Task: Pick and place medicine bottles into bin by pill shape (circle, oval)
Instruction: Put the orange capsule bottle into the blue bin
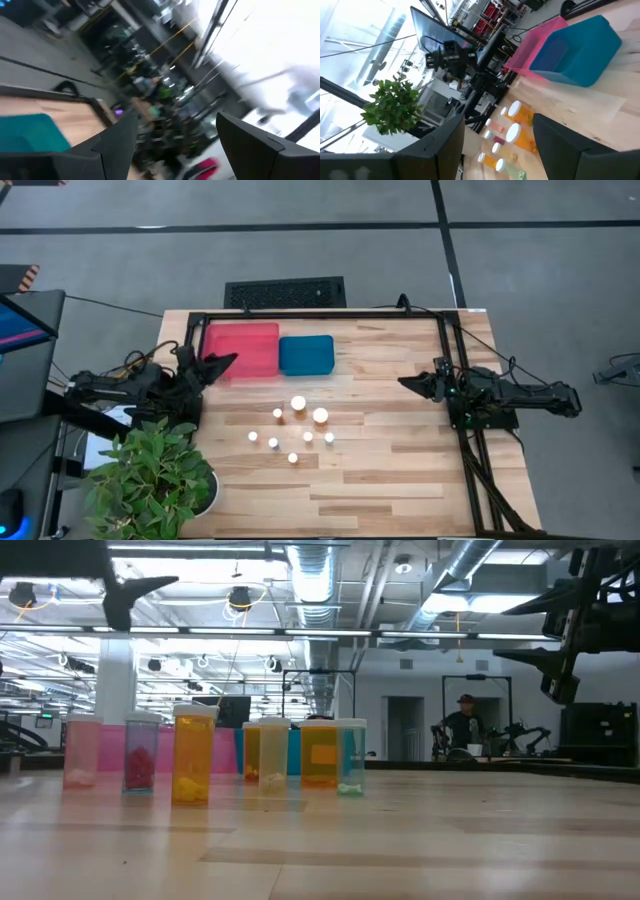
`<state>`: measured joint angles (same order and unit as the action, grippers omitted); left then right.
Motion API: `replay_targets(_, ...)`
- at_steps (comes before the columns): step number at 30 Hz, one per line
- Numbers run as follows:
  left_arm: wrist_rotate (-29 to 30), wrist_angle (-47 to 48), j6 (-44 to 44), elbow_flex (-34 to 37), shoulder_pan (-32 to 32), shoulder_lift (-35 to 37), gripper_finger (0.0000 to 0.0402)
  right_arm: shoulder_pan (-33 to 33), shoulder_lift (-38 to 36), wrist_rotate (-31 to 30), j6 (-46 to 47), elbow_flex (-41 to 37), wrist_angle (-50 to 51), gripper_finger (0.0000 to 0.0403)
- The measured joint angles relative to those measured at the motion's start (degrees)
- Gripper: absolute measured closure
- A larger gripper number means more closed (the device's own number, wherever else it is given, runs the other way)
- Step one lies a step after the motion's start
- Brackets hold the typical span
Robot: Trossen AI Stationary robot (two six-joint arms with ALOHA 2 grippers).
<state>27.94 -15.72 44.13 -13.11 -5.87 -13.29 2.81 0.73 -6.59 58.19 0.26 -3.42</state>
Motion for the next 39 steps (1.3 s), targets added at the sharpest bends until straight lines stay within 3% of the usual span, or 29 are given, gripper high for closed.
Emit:
replay_targets(4,-1.2,8.85,-2.56,-10.03,-0.02,-13.38,0.0137,0.17,0.0,0.03,-1.31,0.0,-0.02,0.0159)
replay_targets(10,-8.18,36.83,-4.29,-28.38,-0.02,-33.84,0.0122,0.33,0.0,0.12,-3.15,0.01,-0.02,0.0159)
replay_targets(16,-12.68,53.73,-15.37,-41.51,-0.04,-50.38,0.0117,0.33,0.0,0.2,-3.2,0.0,0.1,0.0159)
replay_targets(20,-17.4,53.83,-21.53,-43.49,0.15,-58.14,0.0117,0.33,0.0,0.24,-3.19,0.0,0.23,0.0159)
replay_targets(26,-26.43,55.85,-22.19,-43.5,1.04,-68.96,0.0118,0.33,0.0,0.32,-3.17,0.0,0.39,0.0159)
replay_targets(32,-24.08,55.45,-22.66,-43.49,0.18,-75.16,0.0118,0.33,0.0,0.42,-3.15,0.0,0.55,0.0159)
replay_targets(39,-21.24,55.67,-23.41,-43.53,-0.5,-75.69,0.0118,0.33,0.0,0.41,-3.15,0.0,0.63,0.0159)
